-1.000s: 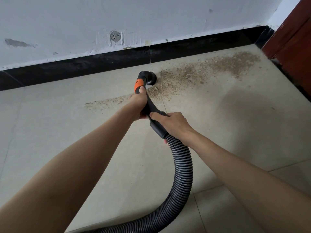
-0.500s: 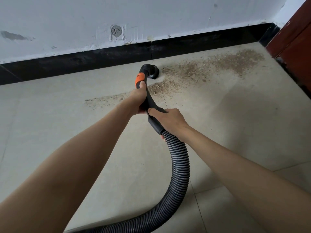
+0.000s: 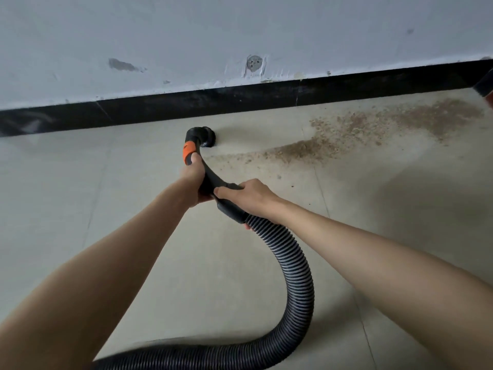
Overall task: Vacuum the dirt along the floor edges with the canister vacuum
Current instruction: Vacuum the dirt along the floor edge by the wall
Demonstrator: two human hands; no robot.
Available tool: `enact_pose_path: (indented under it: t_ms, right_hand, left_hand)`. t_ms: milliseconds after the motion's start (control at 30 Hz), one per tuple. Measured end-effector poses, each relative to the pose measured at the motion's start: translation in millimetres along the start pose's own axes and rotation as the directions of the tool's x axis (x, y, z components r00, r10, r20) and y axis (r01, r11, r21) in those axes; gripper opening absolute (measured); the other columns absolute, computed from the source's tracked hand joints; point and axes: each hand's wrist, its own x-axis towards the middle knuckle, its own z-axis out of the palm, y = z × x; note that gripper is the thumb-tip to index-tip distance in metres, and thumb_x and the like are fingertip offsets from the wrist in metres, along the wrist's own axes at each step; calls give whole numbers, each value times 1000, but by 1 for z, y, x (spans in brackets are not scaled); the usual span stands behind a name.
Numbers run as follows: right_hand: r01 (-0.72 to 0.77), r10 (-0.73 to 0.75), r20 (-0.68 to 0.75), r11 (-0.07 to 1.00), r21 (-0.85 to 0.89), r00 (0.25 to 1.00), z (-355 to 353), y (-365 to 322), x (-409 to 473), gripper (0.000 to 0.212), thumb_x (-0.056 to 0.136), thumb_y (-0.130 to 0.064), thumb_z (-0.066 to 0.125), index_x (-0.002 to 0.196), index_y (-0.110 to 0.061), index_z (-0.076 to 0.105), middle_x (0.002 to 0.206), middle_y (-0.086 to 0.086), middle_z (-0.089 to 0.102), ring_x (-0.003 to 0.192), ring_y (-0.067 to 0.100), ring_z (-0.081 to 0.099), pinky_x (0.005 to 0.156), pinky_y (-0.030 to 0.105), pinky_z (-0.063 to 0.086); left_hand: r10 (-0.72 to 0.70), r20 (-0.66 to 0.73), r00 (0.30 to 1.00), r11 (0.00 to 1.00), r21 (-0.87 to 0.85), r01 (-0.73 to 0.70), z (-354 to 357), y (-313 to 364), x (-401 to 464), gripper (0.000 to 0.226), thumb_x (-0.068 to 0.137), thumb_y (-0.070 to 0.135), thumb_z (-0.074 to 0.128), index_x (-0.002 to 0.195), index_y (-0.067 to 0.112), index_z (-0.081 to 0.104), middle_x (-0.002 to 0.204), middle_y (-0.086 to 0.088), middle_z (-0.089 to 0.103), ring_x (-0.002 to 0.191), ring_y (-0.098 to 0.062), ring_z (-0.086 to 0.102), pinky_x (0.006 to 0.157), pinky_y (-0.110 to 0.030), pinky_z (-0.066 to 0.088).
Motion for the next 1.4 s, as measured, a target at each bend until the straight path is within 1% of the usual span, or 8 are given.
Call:
enact_pose_path:
  t_ms: [67, 300, 467, 900, 1000, 1167, 1300, 1400]
  right_hand:
    - [11, -10, 30, 1000, -22, 999, 15, -1, -6, 45, 76, -54, 69, 82, -10, 67, 68, 7, 67, 47, 21, 62, 48, 29, 55]
    - [27, -22, 82, 998, -57, 996, 41, 7, -29, 44, 73, -55, 69, 76, -11, 67, 60, 2, 63, 44, 18, 59, 46, 27, 51]
    - [3, 2, 66, 997, -75, 998, 41, 14, -41, 46, 69, -59, 69, 71, -13, 64, 57, -1, 62, 44, 19, 59, 46, 27, 51]
    - [-30, 33, 55, 998, -54, 998, 34, 14, -46, 53, 56, -64, 67, 70, -13, 63, 50, -2, 61, 41, 20, 59, 43, 25, 48]
    - [-36, 37, 33, 999, -31, 999, 29, 10, -40, 45, 71, -57, 71, 74, -12, 65, 55, 1, 61, 41, 21, 58, 44, 26, 49]
    - [-49, 48, 41, 999, 22, 998, 29, 15, -45, 45, 70, -56, 71, 74, -11, 66, 52, 0, 59, 40, 21, 56, 42, 25, 47]
    - [-59, 58, 57, 998, 24, 997, 31, 34, -61, 45, 72, -54, 71, 74, -10, 64, 54, 0, 59, 41, 18, 56, 43, 25, 47]
    - [-57, 55, 53, 998, 38, 997, 29, 47, -73, 44, 71, -54, 71, 72, -11, 64, 48, -5, 58, 39, 16, 56, 43, 25, 47]
  left_hand:
    - [-30, -7, 1000, 997, -74, 29, -19, -11, -2, 65, 98, 54, 32, 144, 8, 29, 129, -18, 51, 107, -36, 57, 61, -43, 50]
    - [-55, -26, 998, 981, -188, 49, -49, -46, -1, 61, 95, 53, 40, 139, 12, 35, 124, -13, 52, 100, -35, 56, 66, -45, 53]
    - [-54, -23, 998, 986, -156, 49, -51, -53, -1, 54, 93, 56, 37, 126, 13, 42, 116, -15, 57, 102, -36, 60, 75, -47, 56]
    - [-52, -34, 998, 997, -62, 49, -40, -47, -9, 66, 94, 61, 30, 133, 9, 41, 118, -15, 56, 106, -36, 59, 87, -48, 54]
    - [-51, -17, 999, 997, -54, 50, -34, -35, -14, 64, 95, 62, 29, 128, 9, 42, 114, -15, 57, 103, -34, 61, 77, -45, 56]
    - [-55, -7, 998, 998, -42, 54, -32, -35, -18, 59, 93, 66, 29, 116, 13, 39, 94, -12, 57, 78, -30, 61, 52, -38, 50]
    - [-61, -21, 998, 998, -31, 60, -30, -61, -18, 56, 94, 63, 29, 123, 16, 40, 113, -14, 56, 102, -35, 61, 81, -47, 56]
    - [-43, -22, 999, 999, -7, 43, -24, -76, -20, 47, 95, 58, 30, 116, 17, 39, 111, -11, 55, 106, -35, 59, 86, -49, 54]
